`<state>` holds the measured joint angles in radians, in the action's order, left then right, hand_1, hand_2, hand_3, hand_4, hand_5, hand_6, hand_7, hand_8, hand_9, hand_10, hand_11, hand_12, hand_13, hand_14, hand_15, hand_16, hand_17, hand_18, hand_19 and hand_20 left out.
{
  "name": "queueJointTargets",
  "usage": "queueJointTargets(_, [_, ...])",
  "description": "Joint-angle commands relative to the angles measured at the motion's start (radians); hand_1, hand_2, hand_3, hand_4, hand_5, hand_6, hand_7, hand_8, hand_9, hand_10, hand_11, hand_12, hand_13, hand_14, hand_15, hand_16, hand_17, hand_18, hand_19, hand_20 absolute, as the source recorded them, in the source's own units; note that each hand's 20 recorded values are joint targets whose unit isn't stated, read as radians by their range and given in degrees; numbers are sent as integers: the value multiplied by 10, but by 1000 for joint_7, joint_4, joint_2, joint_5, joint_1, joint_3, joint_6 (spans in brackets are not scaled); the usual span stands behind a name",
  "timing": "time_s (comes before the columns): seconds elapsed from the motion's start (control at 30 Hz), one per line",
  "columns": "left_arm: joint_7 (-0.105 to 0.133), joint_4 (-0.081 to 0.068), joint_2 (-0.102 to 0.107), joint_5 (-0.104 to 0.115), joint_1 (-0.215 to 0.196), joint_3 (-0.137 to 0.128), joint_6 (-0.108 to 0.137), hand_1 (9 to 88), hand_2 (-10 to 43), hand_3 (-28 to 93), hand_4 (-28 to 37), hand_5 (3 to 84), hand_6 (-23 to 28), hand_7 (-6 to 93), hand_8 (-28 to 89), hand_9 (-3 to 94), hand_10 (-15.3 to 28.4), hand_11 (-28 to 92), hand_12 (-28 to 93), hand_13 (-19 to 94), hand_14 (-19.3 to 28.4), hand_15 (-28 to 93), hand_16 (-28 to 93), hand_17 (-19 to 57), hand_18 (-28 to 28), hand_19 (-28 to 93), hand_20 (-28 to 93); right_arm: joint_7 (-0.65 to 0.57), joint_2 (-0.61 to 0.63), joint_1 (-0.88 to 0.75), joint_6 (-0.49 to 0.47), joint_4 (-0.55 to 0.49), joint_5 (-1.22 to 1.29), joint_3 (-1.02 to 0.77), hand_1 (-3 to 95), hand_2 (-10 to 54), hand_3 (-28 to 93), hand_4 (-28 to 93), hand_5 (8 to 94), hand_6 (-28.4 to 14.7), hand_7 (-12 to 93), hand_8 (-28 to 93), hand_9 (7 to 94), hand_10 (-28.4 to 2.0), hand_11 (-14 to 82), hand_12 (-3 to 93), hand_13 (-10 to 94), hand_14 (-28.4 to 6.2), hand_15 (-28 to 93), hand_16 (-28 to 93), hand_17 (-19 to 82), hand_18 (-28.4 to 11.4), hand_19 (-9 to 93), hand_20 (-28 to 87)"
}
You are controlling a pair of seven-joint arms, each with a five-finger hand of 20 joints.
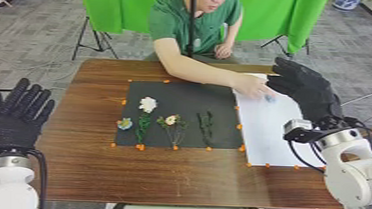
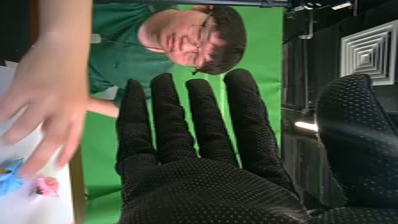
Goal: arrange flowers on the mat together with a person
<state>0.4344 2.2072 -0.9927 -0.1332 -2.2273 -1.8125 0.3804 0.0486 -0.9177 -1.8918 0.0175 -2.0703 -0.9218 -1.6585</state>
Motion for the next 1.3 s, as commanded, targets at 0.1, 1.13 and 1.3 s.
queueJointTargets(0.1, [-2, 0, -8, 5, -21, 6, 9, 188, 179, 739, -283, 435, 86, 129, -95, 370, 152, 182, 80, 259, 146, 293, -73, -67, 156, 382, 139, -7, 4, 0, -7, 1, -14, -4, 192, 93, 734, -207, 429, -26, 113, -84, 391, -142, 41, 155, 323, -150, 75, 296, 103, -175, 351, 144])
queueJointTargets(1.13, [-5, 5, -21, 7, -44, -1, 7, 191, 179, 739, -283, 435, 85, 132, -95, 373, 152, 186, 85, 273, 153, 320, -73, -68, 160, 388, 144, -48, -16, 36, -43, 14, -31, 41, 200, 94, 733, -208, 432, -24, 117, -86, 395, -141, 42, 156, 323, -151, 77, 295, 100, -176, 360, 141])
queueJointTargets(1.3, [-3, 5, -23, 13, -46, -1, 2, 191, 179, 740, -283, 435, 85, 132, -95, 373, 153, 184, 84, 273, 153, 321, -74, -68, 160, 388, 144, -50, -18, 34, -51, 13, -37, 38, 200, 94, 733, -209, 431, -25, 118, -86, 395, -141, 42, 157, 322, -152, 78, 295, 99, -176, 360, 140])
